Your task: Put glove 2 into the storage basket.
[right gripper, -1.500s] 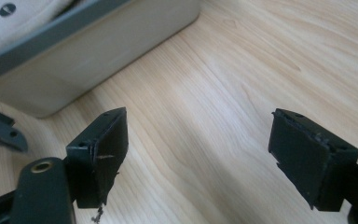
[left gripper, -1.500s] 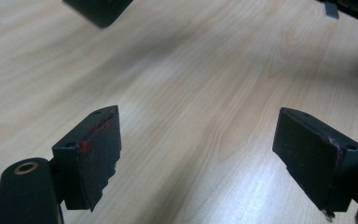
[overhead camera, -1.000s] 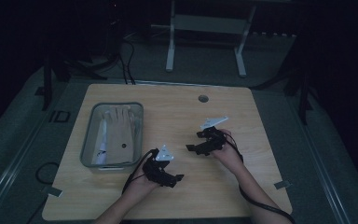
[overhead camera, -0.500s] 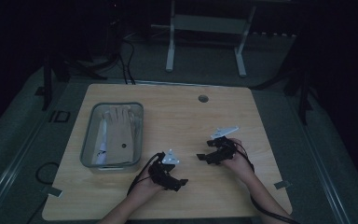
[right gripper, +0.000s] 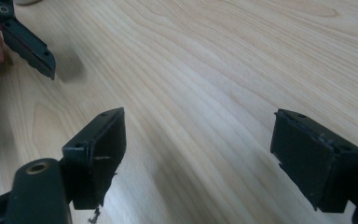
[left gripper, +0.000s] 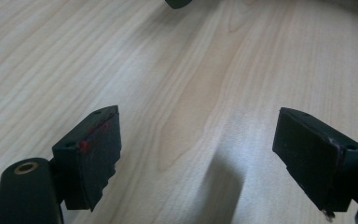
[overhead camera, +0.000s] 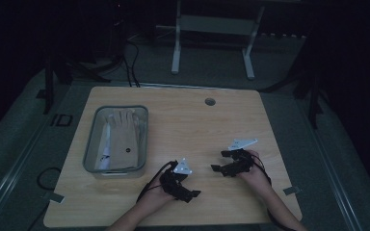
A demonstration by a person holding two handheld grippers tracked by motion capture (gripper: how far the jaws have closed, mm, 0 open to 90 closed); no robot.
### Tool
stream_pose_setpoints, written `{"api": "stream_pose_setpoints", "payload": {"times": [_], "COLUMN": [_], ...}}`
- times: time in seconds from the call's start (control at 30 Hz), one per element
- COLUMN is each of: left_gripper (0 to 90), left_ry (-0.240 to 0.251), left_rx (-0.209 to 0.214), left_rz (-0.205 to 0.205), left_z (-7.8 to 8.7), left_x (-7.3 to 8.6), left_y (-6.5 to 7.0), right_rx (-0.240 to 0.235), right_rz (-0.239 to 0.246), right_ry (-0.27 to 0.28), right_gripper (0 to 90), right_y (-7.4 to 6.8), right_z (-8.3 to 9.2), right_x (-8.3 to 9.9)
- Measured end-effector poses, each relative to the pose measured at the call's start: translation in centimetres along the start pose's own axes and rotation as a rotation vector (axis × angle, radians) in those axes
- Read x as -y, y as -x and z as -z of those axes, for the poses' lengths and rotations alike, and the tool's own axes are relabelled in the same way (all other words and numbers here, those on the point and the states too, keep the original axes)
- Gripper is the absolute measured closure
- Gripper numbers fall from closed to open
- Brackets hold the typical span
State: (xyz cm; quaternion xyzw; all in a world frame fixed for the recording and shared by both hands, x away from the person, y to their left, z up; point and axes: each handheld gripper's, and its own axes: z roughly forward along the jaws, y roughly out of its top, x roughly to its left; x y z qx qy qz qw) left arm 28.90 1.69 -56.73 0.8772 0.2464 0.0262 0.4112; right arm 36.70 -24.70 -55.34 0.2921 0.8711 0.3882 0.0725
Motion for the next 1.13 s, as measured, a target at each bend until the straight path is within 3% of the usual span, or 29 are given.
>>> {"api": "stream_pose_setpoints", "payload": {"times": [0.23,0.5,0.73,1.13], "left_gripper": [15.7,15.7,15.7,15.7], "left_ry": [0.012,0.024,0.033,0.044], "left_rx": [-0.018,-0.015,-0.032,-0.04], "left_rz": [-0.024,-0.017,-0.019,-0.025], "left_z": [-0.3,-0.5,-0.7,-0.6], "left_x": [-0.1,0.0,0.3,0.3], "left_y": [0.4,0.2,0.2,0.3], "right_rx": [0.058,0.096,0.103,0.112], "right_rz": [-0.003,-0.034,-0.063,-0.065], "right_ry": [0.061,0.085,0.092,0.089], "right_gripper": [17.1,16.9,15.8,16.5], "right_y": [0.5,1.2,1.7,1.7], "right_z": [1.4,1.7,1.5,1.5], "right_x": [1.5,2.7,2.9,2.9]}}
